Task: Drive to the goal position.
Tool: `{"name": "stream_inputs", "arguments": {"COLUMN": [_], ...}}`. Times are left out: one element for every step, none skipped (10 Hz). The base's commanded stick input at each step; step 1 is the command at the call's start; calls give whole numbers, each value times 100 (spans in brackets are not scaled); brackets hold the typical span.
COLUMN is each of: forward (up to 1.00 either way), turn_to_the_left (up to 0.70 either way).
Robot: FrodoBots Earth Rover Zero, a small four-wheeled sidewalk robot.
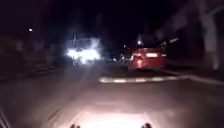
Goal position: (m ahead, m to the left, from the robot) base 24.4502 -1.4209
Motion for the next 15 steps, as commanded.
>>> {"name": "stream_inputs", "arguments": {"forward": [85, 85, 85, 85, 85, 85, 85, 85, 85, 85, 85, 85, 85, 85, 85], "turn_to_the_left": [0, 0, 0, 0, 0, 0, 0, -34, -11, 0, 0, 0, 0, 0, 0]}}
